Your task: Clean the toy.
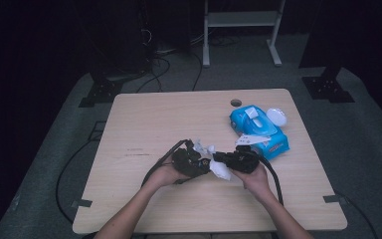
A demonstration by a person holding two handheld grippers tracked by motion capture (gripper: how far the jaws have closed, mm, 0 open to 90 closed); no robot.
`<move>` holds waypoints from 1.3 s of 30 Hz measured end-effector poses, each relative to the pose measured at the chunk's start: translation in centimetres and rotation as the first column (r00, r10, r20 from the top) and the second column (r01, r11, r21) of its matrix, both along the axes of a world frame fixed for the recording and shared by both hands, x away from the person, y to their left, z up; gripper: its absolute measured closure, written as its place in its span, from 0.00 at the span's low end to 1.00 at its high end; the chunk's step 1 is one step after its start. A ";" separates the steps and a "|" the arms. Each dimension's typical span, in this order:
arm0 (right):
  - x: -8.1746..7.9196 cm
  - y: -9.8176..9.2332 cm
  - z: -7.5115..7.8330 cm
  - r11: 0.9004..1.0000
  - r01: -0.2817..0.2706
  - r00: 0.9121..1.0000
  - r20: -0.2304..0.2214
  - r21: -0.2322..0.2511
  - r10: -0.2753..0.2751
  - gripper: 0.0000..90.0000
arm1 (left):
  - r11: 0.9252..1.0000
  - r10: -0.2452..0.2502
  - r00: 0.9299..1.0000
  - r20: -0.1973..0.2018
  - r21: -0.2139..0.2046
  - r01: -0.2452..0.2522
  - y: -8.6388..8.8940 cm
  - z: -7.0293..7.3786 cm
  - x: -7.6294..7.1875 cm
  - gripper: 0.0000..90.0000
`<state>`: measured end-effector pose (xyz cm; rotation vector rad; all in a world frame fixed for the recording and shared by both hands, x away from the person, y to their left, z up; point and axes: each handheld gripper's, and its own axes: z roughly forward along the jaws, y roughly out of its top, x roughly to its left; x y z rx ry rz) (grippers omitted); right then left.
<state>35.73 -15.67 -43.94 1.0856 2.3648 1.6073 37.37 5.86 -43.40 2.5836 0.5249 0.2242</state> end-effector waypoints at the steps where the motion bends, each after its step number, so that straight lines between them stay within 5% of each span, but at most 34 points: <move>1: 0.0 0.0 -0.1 1.000 -0.001 1.000 -0.004 -0.002 0.001 0.95 | 1.000 -0.006 1.000 0.004 0.002 0.006 -0.1 0.0 0.0 0.64; 5: 0.2 -0.2 -0.4 1.000 0.001 1.000 -0.019 -0.002 -0.001 0.95 | 1.000 -0.017 0.999 0.038 -0.009 0.017 0.1 0.1 -0.3 0.65; 10: 0.3 -1.0 -0.7 0.999 0.002 0.998 -0.057 0.051 0.000 0.95 | 0.993 -0.022 0.997 0.070 -0.113 0.029 1.3 0.8 -0.7 0.65; 13: 0.1 -0.9 0.4 0.995 -0.021 0.999 -0.036 0.098 0.025 0.95 | 0.977 -0.032 0.993 0.110 -0.206 0.054 1.9 1.9 -1.3 0.71; 16: -0.2 -0.7 1.6 0.990 -0.040 0.999 -0.010 0.132 0.042 0.95 | 0.972 -0.035 0.990 0.133 -0.225 0.065 2.0 2.1 -1.8 0.72; 22: -0.1 -0.6 1.1 0.995 -0.030 0.999 -0.014 0.097 0.031 0.95 | 0.990 -0.052 0.996 0.068 -0.128 0.060 1.3 0.8 -1.2 0.72; 29: 0.4 -1.3 0.1 0.997 -0.002 0.999 -0.041 0.081 0.005 0.95 | 0.998 -0.033 0.999 0.011 -0.056 0.033 0.3 0.8 -0.5 0.70; 35: 0.4 -1.4 -0.1 0.997 0.001 0.999 -0.042 0.074 0.002 0.95 | 0.997 -0.007 1.000 -0.012 0.073 0.008 -1.0 -0.2 -0.5 0.63; 39: 0.5 -1.5 -0.2 0.997 0.005 0.999 -0.051 0.080 -0.001 0.95 | 0.993 -0.047 0.999 0.004 0.106 0.047 -1.4 0.0 -0.7 0.66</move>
